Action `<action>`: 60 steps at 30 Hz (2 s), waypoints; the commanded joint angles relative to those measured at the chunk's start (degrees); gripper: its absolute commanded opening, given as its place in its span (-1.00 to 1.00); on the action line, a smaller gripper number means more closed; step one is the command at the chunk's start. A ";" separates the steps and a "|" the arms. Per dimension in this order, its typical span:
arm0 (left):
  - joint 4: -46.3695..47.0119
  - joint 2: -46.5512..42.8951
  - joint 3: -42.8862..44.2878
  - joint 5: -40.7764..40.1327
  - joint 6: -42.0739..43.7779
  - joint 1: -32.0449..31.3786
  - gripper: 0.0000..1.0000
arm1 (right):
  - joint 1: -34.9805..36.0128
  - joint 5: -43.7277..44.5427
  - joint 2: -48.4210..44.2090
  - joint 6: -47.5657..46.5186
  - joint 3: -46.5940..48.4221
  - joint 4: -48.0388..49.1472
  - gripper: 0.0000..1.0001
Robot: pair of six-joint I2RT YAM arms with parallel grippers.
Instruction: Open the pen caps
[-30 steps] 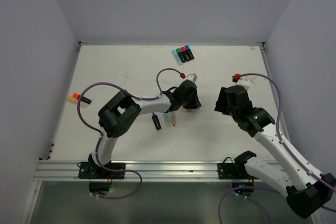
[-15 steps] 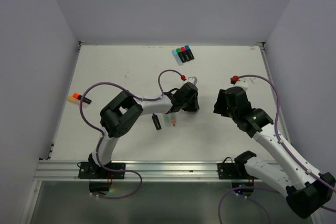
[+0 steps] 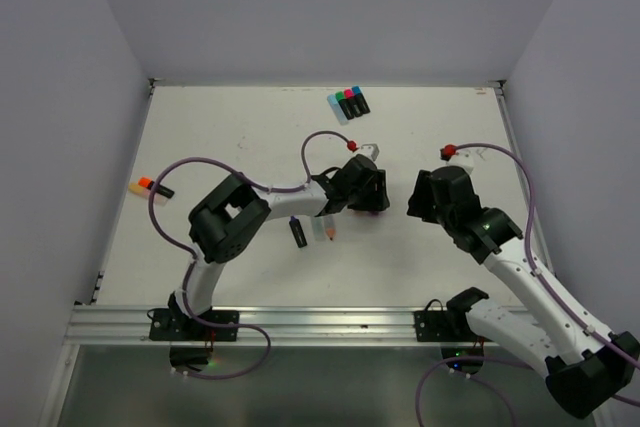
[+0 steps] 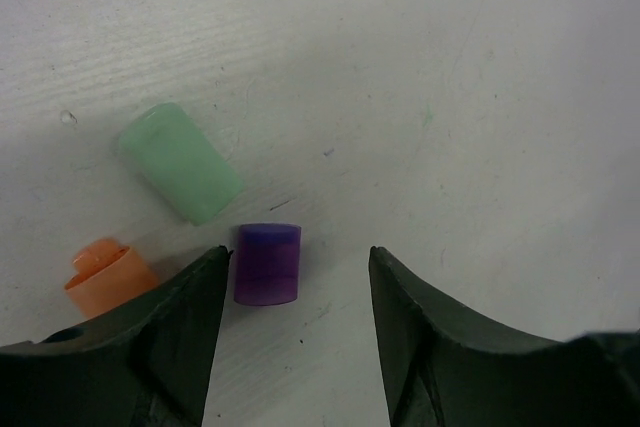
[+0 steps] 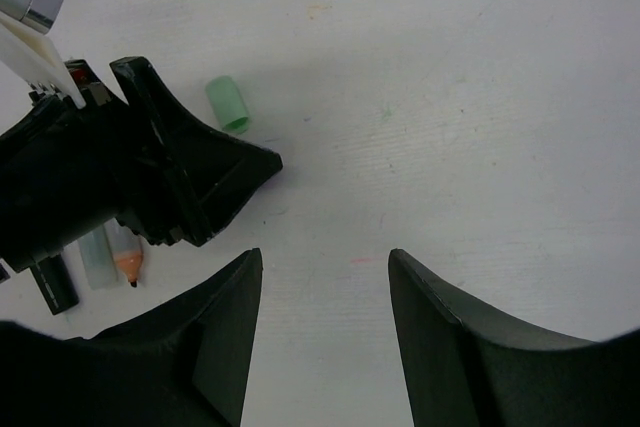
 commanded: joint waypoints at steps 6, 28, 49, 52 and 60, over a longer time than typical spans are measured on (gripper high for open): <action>-1.61 -11.96 2.20 -2.04 4.43 -0.33 0.31 | -0.19 -1.40 -1.38 0.14 1.07 1.81 0.15; -24.05 -42.99 -20.90 -14.79 0.74 45.53 0.14 | 6.29 -14.93 22.95 -6.45 8.18 8.14 0.25; -22.29 -29.02 -18.89 -16.98 -2.78 66.81 -0.22 | 14.84 -14.76 22.62 -3.90 2.39 16.66 0.98; -22.73 -27.00 -16.36 -17.51 -2.08 68.13 -0.25 | 15.28 -15.81 23.40 -4.17 2.39 17.02 0.96; -25.63 -21.91 -11.24 -20.76 0.03 69.45 -0.30 | 16.42 -15.99 24.91 -5.49 3.62 15.78 0.93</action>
